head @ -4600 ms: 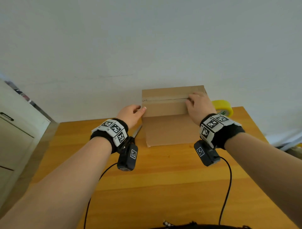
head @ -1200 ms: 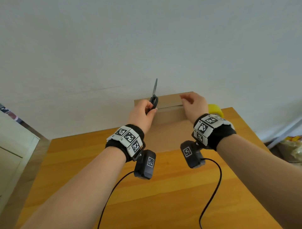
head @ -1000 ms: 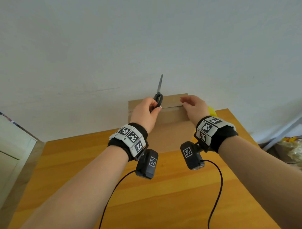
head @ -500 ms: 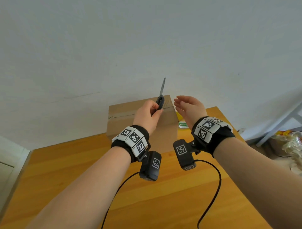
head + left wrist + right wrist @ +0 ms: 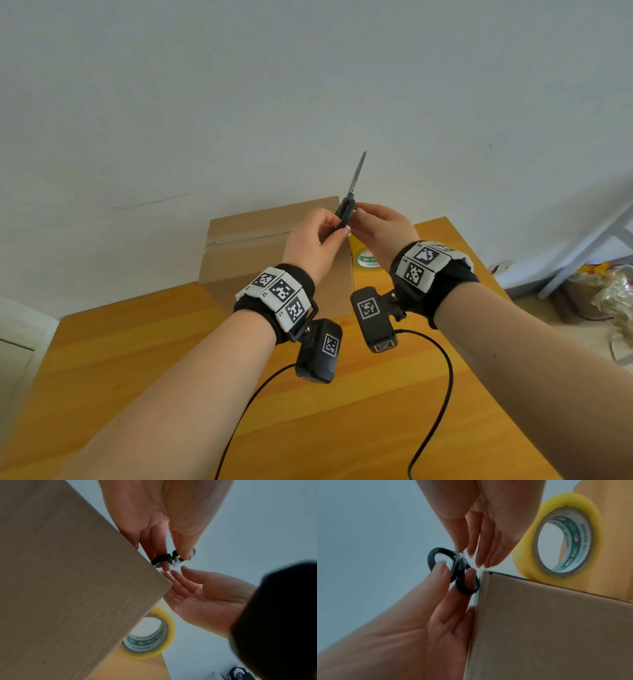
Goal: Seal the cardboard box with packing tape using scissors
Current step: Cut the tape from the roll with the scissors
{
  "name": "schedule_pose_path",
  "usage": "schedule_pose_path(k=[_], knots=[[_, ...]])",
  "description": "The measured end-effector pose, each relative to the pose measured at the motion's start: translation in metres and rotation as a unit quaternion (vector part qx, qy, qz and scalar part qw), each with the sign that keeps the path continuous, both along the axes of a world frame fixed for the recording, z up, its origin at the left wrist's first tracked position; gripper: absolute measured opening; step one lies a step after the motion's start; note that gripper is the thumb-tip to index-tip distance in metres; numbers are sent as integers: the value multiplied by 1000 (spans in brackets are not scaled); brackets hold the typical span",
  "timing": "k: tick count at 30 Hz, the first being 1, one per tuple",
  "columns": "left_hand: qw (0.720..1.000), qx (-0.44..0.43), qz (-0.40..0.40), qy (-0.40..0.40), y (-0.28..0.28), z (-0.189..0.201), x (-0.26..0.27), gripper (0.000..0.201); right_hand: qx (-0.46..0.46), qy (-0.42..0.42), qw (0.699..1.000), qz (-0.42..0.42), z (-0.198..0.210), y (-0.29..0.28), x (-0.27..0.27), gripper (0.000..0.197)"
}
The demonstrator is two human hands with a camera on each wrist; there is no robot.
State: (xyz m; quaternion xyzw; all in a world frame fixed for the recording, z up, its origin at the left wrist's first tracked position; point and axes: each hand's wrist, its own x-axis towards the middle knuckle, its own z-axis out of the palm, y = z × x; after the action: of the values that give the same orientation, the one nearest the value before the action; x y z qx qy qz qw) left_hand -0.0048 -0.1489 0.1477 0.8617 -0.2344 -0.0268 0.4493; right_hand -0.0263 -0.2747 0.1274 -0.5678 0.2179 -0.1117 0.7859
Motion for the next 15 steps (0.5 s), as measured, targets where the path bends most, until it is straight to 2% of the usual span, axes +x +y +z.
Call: schedule_pose_path(k=[3,6,9,11,15], knots=[[1000,5,-12,-1,-1,-1,-1,8,7,-6,1000,20,5,-4,1,24],[1000,13,-24,9,-1,-1,-1,9,38,-19,999,34,11,-5,3,31],[999,16,-31,18,0,-1,1,11,17,-11,999,35,14,-5,5,31],[999,21,-36,15,0,-2,2,16,11,-7,1000,25,16,-8,5,25],[998,50,-26,-15,2,-5,5,32,78,-2,997,6,15,-22,-5,17]])
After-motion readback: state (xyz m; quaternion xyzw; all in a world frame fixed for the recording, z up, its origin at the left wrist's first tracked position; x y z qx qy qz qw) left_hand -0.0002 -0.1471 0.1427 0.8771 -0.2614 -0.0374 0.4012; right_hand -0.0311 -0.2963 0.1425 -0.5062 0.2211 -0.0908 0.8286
